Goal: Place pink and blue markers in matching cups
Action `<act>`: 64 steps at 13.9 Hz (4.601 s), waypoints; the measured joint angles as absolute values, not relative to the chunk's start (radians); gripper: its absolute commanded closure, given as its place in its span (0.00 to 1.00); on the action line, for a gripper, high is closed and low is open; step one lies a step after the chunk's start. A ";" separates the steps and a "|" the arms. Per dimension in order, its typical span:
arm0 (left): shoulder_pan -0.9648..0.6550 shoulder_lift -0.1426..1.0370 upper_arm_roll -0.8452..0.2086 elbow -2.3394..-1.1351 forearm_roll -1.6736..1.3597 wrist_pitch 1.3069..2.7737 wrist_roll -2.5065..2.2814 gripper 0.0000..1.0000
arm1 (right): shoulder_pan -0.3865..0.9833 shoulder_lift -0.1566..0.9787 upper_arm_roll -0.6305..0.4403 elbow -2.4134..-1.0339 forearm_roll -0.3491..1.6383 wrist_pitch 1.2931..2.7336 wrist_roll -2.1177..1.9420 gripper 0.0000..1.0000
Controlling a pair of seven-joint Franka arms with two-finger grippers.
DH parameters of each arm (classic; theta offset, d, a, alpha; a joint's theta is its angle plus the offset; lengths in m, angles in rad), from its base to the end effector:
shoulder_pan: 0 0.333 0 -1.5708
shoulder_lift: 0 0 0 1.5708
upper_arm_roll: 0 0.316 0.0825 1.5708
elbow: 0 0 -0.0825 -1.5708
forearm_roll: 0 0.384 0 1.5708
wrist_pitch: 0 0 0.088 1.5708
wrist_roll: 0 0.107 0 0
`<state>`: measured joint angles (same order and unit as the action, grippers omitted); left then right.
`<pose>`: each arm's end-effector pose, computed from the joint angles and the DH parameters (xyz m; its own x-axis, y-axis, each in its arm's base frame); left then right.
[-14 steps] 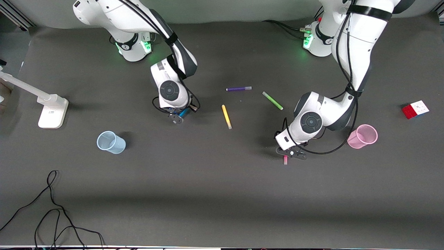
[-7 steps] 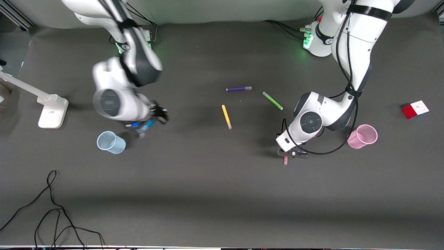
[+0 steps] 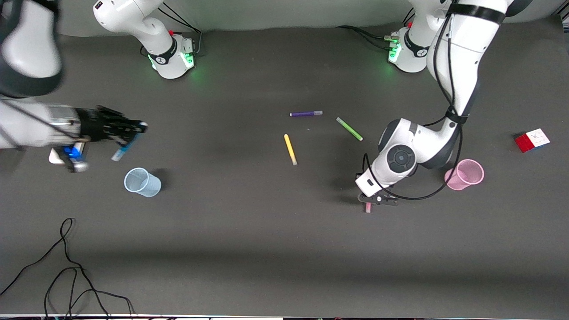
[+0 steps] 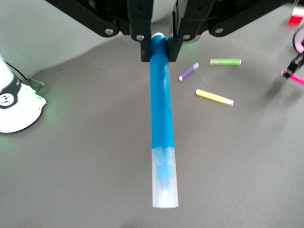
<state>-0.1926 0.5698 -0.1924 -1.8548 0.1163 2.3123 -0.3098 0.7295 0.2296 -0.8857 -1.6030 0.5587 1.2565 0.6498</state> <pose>0.5880 -0.2294 0.2090 0.9860 -0.1323 -0.1013 -0.1335 -0.9910 -0.0053 0.5596 0.0224 0.5146 0.5740 -0.5799 -0.5781 -0.7195 -0.6943 -0.0179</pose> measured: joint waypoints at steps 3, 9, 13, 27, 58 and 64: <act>-0.143 0.493 -0.192 -1.745 0.069 2.077 -0.307 0.98 | 0.569 0.245 -0.915 -1.681 0.616 1.189 0.424 1.00; 0.042 0.377 -0.185 -1.543 0.025 1.622 -0.259 1.00 | 0.465 0.389 -0.913 -1.754 0.745 1.155 0.233 1.00; 0.192 0.378 -0.178 -1.477 0.028 1.468 -0.108 1.00 | 0.445 0.515 -0.908 -1.754 0.798 1.136 0.088 1.00; 0.235 0.515 -0.183 -1.451 0.181 1.230 0.073 1.00 | 0.386 0.701 -0.902 -1.743 0.930 1.136 -0.092 1.00; 0.228 0.760 -0.189 -1.340 0.268 1.257 0.078 0.00 | 0.639 0.190 -0.872 -1.544 0.172 1.534 -0.109 0.00; 0.228 0.641 -0.195 -1.258 0.250 1.259 0.083 0.00 | 0.091 0.021 -0.231 -1.653 0.077 1.579 -0.079 0.00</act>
